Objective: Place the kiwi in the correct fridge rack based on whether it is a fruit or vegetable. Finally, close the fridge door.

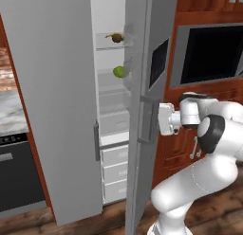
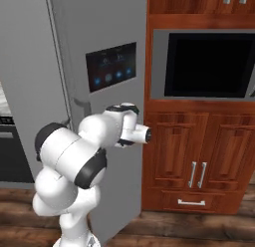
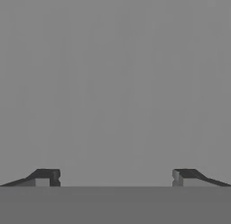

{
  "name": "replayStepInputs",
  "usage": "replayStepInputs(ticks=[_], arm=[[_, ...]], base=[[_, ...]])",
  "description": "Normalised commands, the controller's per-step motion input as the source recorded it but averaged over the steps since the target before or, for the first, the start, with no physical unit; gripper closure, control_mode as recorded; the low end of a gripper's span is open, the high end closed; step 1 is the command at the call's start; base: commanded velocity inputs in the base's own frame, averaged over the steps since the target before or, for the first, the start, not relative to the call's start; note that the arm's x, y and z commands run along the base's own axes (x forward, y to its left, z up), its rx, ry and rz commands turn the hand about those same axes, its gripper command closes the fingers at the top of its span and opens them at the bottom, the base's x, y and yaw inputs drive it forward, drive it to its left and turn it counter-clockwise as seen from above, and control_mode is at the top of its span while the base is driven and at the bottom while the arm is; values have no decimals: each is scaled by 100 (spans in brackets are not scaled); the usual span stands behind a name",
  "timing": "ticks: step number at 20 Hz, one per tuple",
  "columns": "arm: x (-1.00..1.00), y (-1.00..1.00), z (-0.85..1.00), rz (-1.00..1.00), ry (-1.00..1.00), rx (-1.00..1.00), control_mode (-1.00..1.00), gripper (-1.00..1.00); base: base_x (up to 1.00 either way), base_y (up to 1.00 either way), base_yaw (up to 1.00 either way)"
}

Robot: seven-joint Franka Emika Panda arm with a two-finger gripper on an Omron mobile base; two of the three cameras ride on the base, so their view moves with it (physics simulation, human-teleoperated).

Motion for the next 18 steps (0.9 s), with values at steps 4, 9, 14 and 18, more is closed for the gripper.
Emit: replayStepInputs(ticks=[4,9,14,18], arm=[[22,70,0,-19,-11,0,-100,-100],[34,68,0,-23,-7,-1,-100,-100],[39,57,0,-26,-1,-2,-100,-100],[43,29,-2,-27,10,-2,-100,-100]], base=[[0,0,0],[0,0,0],[0,0,0],[0,0,0]])
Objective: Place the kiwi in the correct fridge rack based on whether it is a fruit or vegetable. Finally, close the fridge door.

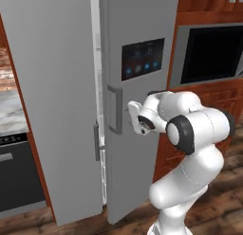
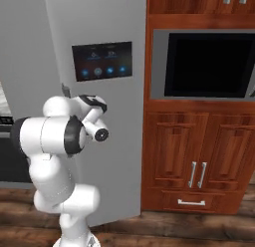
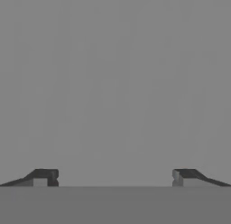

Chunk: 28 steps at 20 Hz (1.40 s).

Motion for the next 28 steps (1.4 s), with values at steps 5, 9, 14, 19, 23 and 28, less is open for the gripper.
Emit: replayStepInputs(ticks=[5,9,14,19,23,28], arm=[[53,10,-19,-24,14,-1,-100,-100],[59,14,-15,-24,15,-1,-100,-100],[63,14,-3,-25,14,0,-100,-100],[65,8,0,-24,13,0,-100,-100],[62,2,-7,-23,10,0,-100,-100],[26,0,-39,-20,1,-2,-100,-100]], base=[[0,0,0],[0,0,0],[0,0,0],[0,0,0],[0,0,0],[0,0,0]])
